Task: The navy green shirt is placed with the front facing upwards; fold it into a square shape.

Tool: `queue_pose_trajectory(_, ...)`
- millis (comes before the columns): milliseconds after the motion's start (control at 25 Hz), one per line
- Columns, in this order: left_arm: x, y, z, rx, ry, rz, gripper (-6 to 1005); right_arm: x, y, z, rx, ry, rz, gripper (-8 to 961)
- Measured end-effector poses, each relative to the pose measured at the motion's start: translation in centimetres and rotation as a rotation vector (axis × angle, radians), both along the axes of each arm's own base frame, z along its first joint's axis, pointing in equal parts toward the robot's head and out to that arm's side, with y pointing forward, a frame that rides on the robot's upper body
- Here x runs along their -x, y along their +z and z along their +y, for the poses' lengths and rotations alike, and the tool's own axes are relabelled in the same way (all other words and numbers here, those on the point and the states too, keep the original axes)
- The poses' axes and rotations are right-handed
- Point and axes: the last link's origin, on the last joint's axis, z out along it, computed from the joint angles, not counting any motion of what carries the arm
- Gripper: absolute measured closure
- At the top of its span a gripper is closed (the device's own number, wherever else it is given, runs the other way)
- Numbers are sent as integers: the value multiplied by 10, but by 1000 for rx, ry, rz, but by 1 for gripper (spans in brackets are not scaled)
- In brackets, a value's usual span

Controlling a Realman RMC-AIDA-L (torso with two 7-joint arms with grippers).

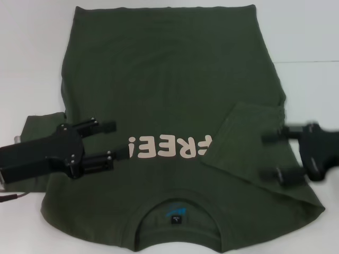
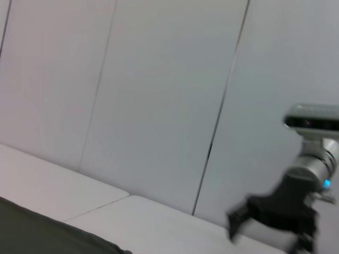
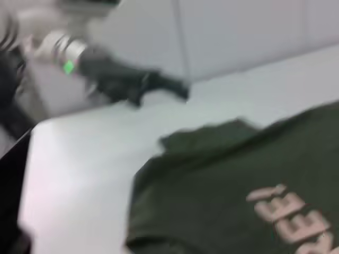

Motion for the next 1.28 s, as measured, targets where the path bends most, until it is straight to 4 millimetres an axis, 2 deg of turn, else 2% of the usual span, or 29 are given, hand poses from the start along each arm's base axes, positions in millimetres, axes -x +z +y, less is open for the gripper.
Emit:
queue_pose_trajectory(240,0,3,3,25,53,-16,195,1,10,-18,70,38,-84,29)
queue_pose_trajectory(440,8,14,8,41,154,37,195,7,12,-20,52,58,-75,31)
queue_pose_trajectory(560,12,27,8,50,191,105,194,12,8,-19,49,68,-59,32)
queue_pose_trajectory(640,13,42,9,48,213,192,193,14,4,-18,43,74,-53,33)
queue_pose_trajectory(840,15,66,12,64,305,388,195,20,-6,-15,40,80,-37,34)
queue_pose_trajectory(1080,14,79,10,91,443,574,197,18,-20,-13,51,55,6,36)
queue_pose_trajectory(1280,15,80,11,110,559,617,199,17,-29,-11,40,48,52,38)
